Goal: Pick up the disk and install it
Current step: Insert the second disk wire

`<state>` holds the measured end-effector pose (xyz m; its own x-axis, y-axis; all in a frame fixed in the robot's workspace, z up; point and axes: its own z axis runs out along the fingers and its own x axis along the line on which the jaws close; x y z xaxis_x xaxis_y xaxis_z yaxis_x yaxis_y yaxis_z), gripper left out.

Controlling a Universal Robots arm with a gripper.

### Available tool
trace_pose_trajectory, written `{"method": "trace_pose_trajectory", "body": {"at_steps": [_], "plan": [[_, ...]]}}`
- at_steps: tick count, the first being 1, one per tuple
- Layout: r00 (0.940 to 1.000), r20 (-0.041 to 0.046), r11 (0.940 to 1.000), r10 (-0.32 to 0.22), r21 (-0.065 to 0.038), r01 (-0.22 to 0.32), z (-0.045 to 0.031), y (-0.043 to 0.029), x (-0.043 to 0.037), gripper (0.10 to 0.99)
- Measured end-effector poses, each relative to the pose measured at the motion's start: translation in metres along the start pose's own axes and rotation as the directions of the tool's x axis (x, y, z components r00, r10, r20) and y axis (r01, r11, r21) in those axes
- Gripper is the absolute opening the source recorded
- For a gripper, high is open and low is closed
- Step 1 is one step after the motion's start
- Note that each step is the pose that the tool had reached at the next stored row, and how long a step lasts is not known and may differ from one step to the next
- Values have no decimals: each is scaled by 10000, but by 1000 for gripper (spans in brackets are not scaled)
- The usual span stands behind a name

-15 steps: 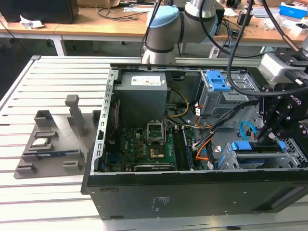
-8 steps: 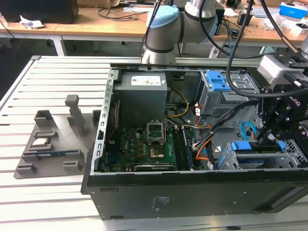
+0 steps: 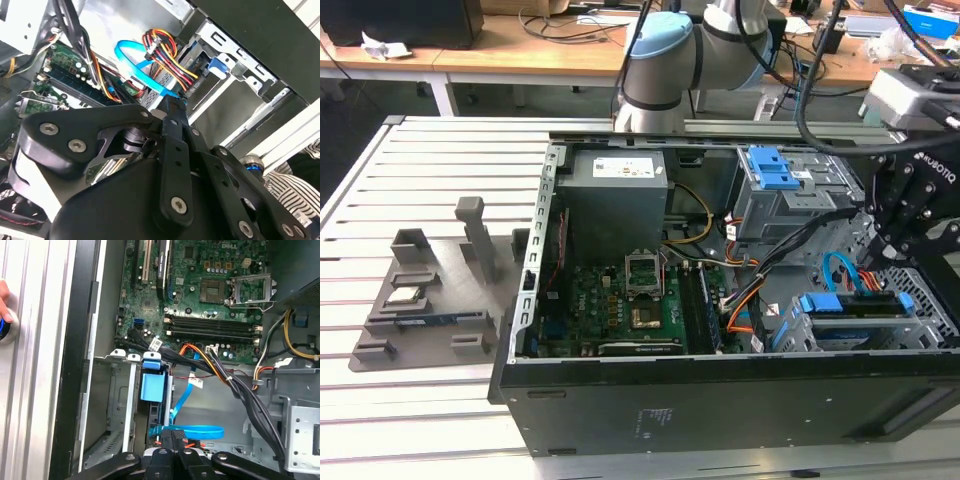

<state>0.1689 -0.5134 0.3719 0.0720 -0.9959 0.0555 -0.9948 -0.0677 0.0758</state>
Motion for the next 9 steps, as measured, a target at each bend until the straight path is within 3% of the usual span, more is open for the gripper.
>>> {"method": "trace_pose_trajectory", "body": {"at_steps": [3, 9], "plan": [[10000, 0, 10000, 1, 0, -1, -100, 7, 4, 106], [10000, 1, 10000, 0, 0, 0, -132, 10, 6, 106]]}}
